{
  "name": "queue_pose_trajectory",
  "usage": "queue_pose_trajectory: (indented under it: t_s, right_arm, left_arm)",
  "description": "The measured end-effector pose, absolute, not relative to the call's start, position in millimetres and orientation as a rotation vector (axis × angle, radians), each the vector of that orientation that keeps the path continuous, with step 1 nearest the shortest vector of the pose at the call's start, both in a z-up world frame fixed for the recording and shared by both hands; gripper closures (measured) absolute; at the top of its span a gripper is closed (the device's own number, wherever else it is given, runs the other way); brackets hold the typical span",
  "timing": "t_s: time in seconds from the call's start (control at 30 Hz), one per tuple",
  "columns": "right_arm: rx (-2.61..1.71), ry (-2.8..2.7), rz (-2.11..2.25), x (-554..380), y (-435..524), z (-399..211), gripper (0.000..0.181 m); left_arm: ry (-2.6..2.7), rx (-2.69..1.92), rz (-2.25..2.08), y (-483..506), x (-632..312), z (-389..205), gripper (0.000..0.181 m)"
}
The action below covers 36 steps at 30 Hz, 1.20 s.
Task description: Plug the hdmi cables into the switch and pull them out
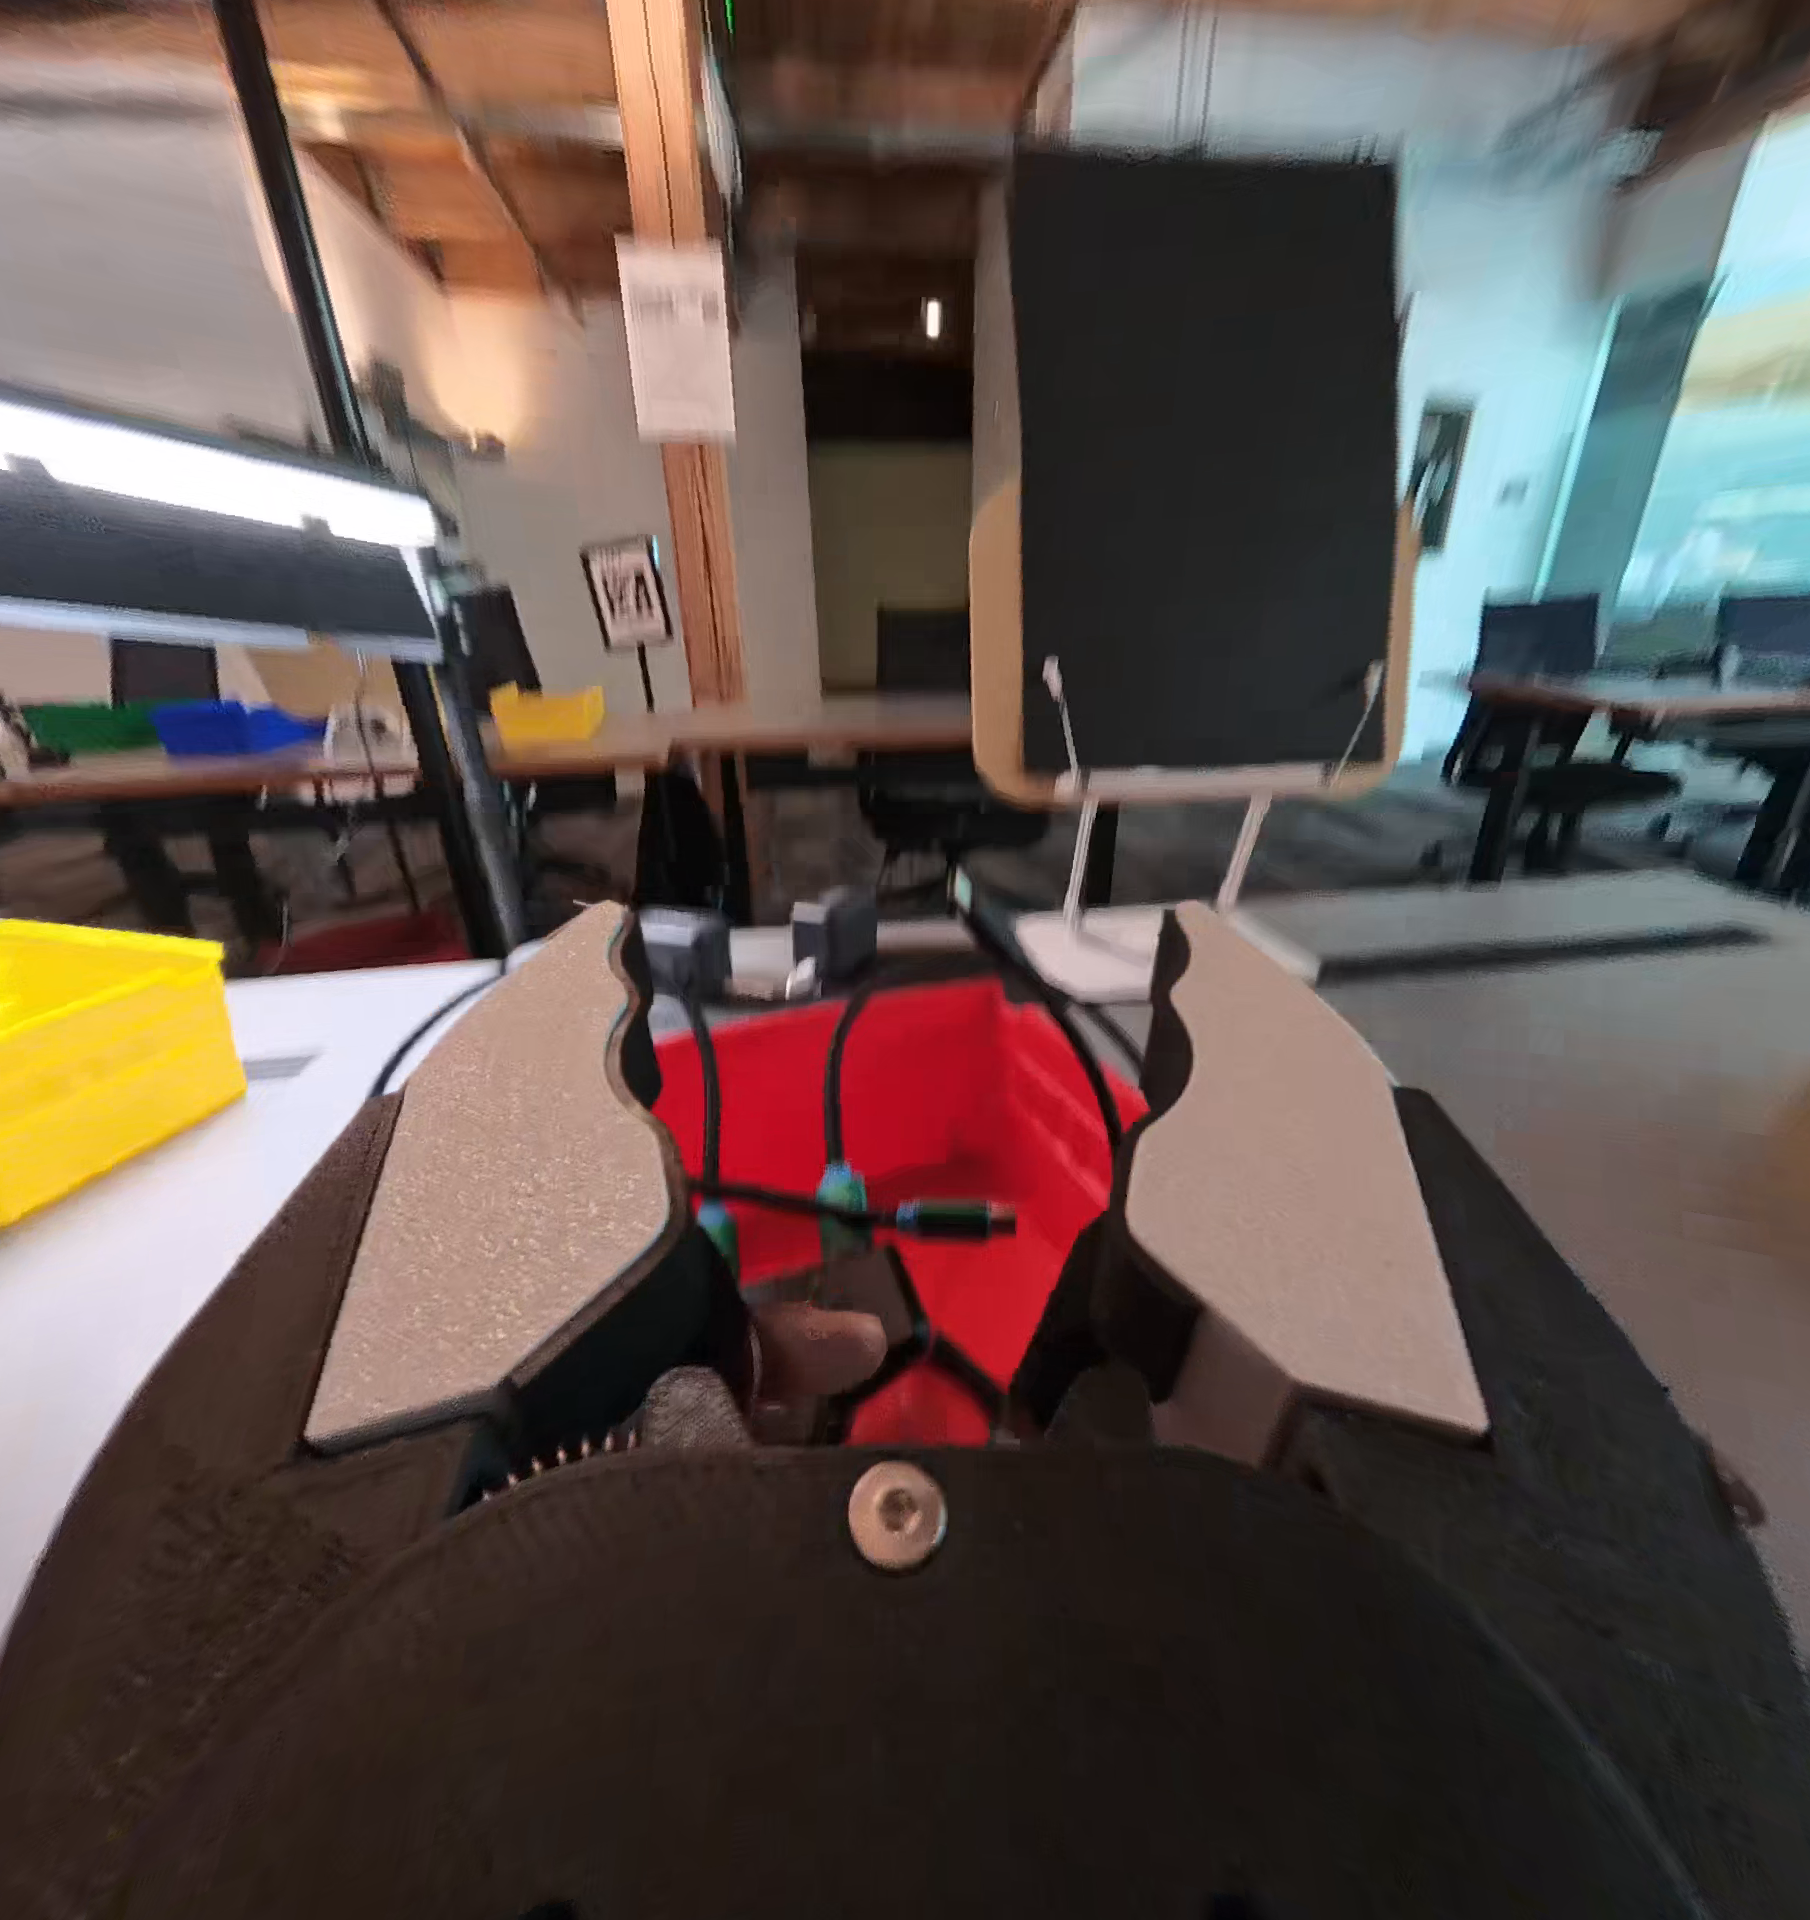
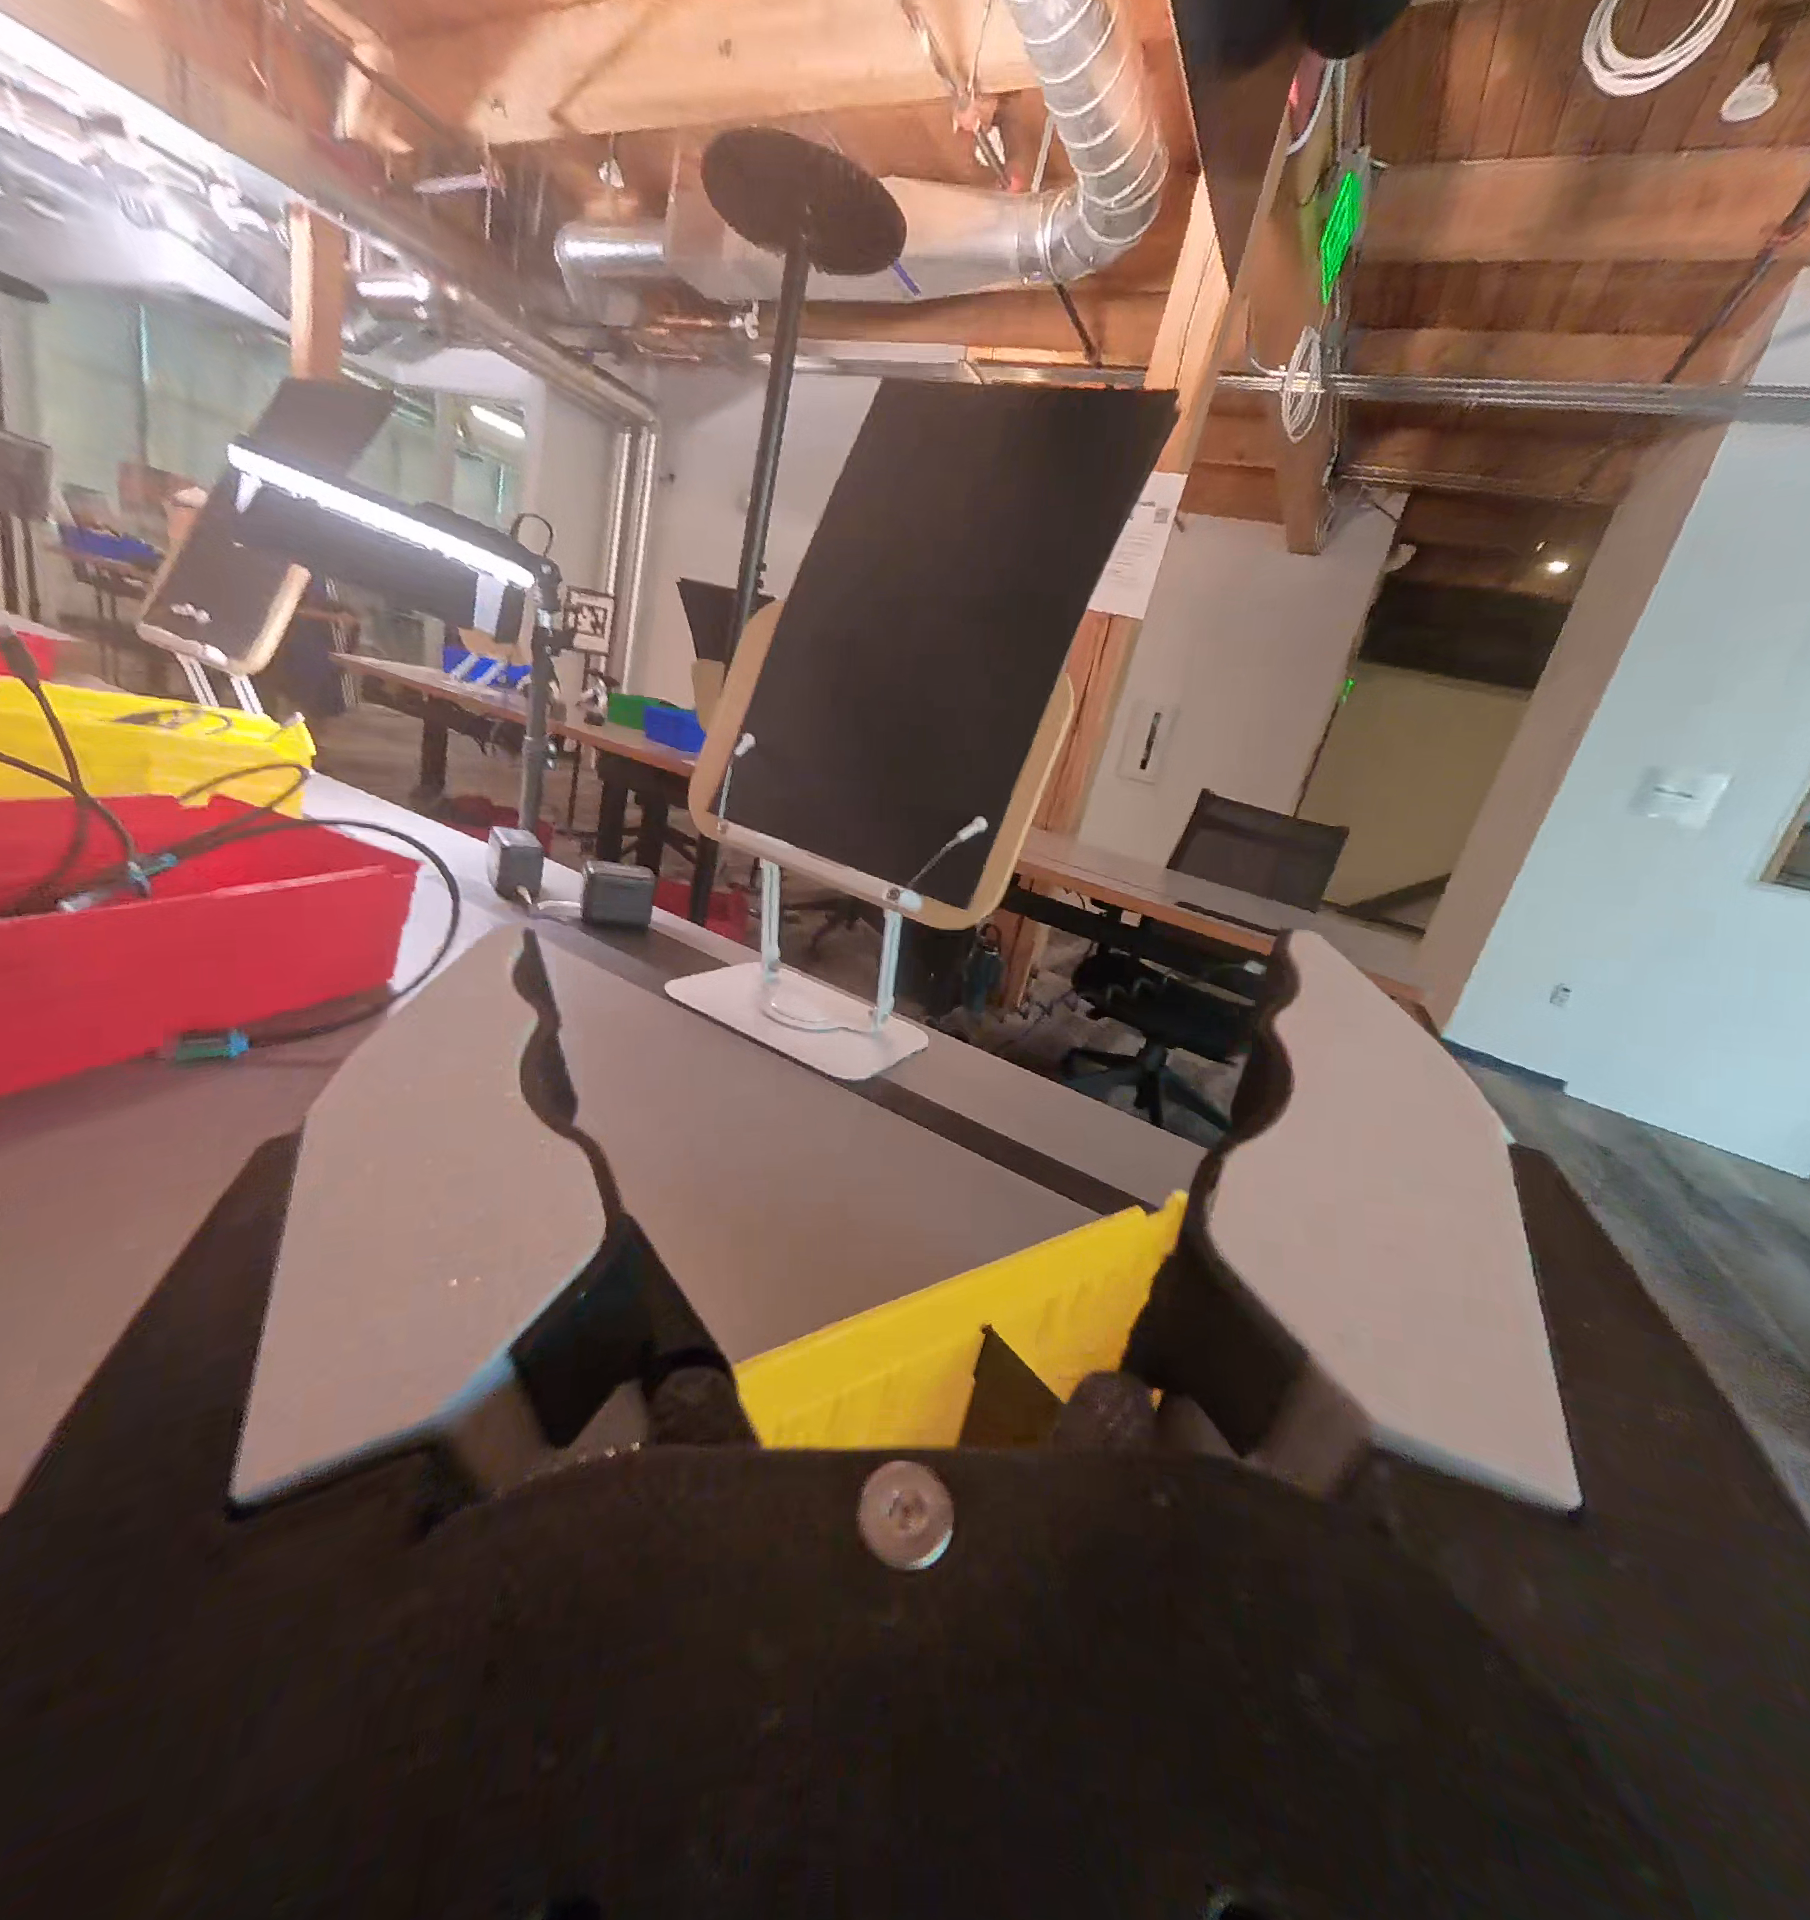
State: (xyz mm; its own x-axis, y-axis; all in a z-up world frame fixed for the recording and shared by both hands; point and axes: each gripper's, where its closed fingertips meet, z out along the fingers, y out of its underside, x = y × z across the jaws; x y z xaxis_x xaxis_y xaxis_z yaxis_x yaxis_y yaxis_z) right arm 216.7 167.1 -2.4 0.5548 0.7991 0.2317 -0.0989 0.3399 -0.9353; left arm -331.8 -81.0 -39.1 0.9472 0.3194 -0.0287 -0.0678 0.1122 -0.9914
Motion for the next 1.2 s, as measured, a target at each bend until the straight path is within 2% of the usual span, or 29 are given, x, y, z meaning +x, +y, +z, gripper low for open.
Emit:
queue_pose_trajectory:
  t_s: [0.33, 0.4, 0.57, 0.63, 0.77, 0.97, 1.1, 1.2]
  right_arm:
    - [-1.109, -0.894, 0.589, 199.6, 169.6, -17.8, 0.054]
    - [-1.111, -0.916, 0.564, 199.1, 168.0, -19.9, 0.054]
    - [-1.072, -0.904, 0.576, 205.4, 160.7, -12.0, 0.054]
    - [-1.055, -0.887, 0.602, 207.5, 158.6, -8.0, 0.055]
    - [-1.06, -0.882, 0.616, 206.8, 161.0, -8.4, 0.057]
    - [-1.083, -0.958, 0.589, 192.6, 158.8, -18.8, 0.056]
    - [-1.066, -0.996, 0.604, 183.6, 150.6, -19.4, 0.056]
    - [-1.043, -1.017, 0.656, 172.4, 143.6, -18.4, 0.059]
  left_arm:
    - [-0.037, -2.187, 0.253, -36.6, -304.7, -162.8, 0.09]
    - [0.025, -2.309, 0.275, -35.9, -299.5, -183.3, 0.1]
    - [0.179, -2.635, 0.414, -63.4, -303.2, -230.2, 0.102]
    - [0.209, -2.674, 0.432, -67.3, -307.0, -237.8, 0.123]
    - [0.218, -2.609, 0.328, -64.2, -301.1, -228.9, 0.158]
    - [0.18, -2.241, 0.341, -58.2, -291.7, -159.2, 0.165]
    - [0.105, -1.818, 0.341, -54.7, -281.5, -82.9, 0.166]
    - [0.119, -1.449, 0.137, -57.5, -250.2, -24.8, 0.166]
